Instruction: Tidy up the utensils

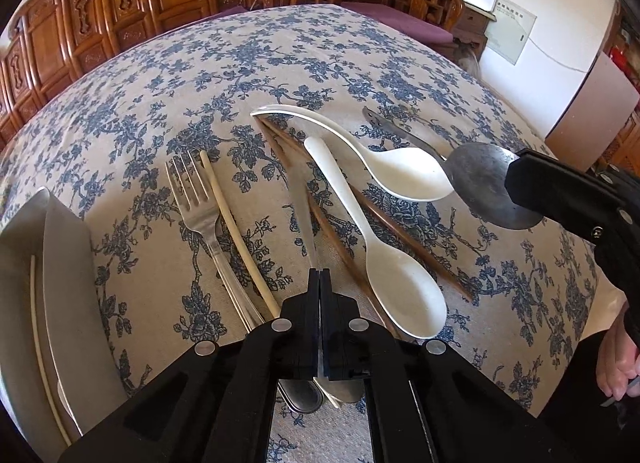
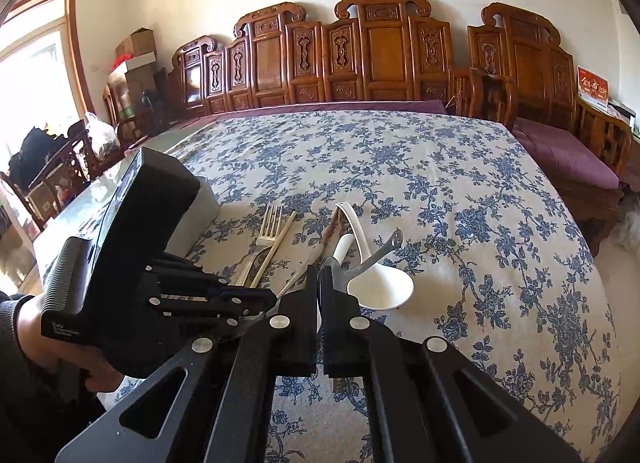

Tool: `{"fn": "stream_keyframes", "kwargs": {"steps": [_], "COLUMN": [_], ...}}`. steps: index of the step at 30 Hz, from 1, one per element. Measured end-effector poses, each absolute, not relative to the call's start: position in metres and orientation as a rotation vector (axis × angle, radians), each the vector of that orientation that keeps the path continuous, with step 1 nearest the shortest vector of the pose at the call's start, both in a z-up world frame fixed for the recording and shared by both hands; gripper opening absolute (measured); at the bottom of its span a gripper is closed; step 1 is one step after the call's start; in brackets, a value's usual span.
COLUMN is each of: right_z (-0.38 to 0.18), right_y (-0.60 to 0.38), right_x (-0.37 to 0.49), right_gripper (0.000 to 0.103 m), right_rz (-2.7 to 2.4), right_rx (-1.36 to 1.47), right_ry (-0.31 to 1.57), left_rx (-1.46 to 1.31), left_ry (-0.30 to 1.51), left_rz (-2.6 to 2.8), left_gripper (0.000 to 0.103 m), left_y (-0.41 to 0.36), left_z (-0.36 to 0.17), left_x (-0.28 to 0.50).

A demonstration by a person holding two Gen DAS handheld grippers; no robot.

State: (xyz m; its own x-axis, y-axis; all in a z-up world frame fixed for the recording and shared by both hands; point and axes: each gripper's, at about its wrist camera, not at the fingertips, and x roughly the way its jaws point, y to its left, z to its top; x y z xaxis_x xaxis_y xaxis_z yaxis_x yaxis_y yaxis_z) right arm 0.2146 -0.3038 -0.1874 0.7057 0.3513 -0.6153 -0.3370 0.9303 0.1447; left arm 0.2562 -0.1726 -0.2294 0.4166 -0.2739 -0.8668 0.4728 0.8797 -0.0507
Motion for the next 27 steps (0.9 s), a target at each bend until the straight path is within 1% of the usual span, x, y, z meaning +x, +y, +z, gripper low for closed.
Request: {"fn": "stream_keyframes", "kwargs": {"steps": [6, 7, 8, 9, 11, 14, 16, 17, 22, 27], "right_z": [-0.188, -0.188, -0.188, -0.188, -0.188, -0.188, -0.188, -0.188, -0.187, -0.185], "right_y": [-0.304, -0.304, -0.304, -0.304, -0.304, -0.302, -0.303, -0.303, -0.301, -0.295], "right_x": [0.215, 0.215, 0.215, 0.215, 0.215, 0.215, 0.215, 0.215, 0.215, 0.214], "right_gripper": [0.002, 0.002, 0.002, 0.002, 0.002, 0.002, 0.002, 0.002, 0.002, 0.002], "right_rz": [0.383, 0.383, 0.384, 0.384, 0.385, 0.386, 0.386, 0.386, 0.391, 0.406], "right_rx": [0.024, 0.024, 0.024, 0.024, 0.024, 0.022, 0.023, 0.023, 0.019, 0.011], "right_ry": [0.687, 0.687, 0.687, 0.686, 0.685, 0.685, 0.684, 0.684, 0.684, 0.679], "left_rx": [0.219, 0.222, 0.221, 0.222, 0.226, 0.241, 0.241, 0.237, 0.225, 0.203], "left_ry": [1.045, 1.050, 1.051, 1.054, 1.052, 1.048, 1.047, 1.051, 1.067, 1.038], "left_rz": [-0.455, -0.445, -0.441, -0.433, -0.426, -0.412, -0.407, -0.412, -0.416, -0.428], "left_gripper": [0.002, 0.006, 0.014, 0.019, 0.019, 0.019, 0.012, 0.004, 0.002, 0.001], "left_y": [-0.176, -0.176, -0.176, -0.177, -0.178, -0.181, -0.181, -0.180, -0.175, -0.167], "left_z": [-0.231, -0.231, -0.232, -0.232, -0.231, -0.231, -0.231, -0.231, -0.230, -0.218], "left_x": [0.262, 0.263, 0.264, 0.265, 0.265, 0.266, 0.267, 0.267, 0.267, 0.257]}}
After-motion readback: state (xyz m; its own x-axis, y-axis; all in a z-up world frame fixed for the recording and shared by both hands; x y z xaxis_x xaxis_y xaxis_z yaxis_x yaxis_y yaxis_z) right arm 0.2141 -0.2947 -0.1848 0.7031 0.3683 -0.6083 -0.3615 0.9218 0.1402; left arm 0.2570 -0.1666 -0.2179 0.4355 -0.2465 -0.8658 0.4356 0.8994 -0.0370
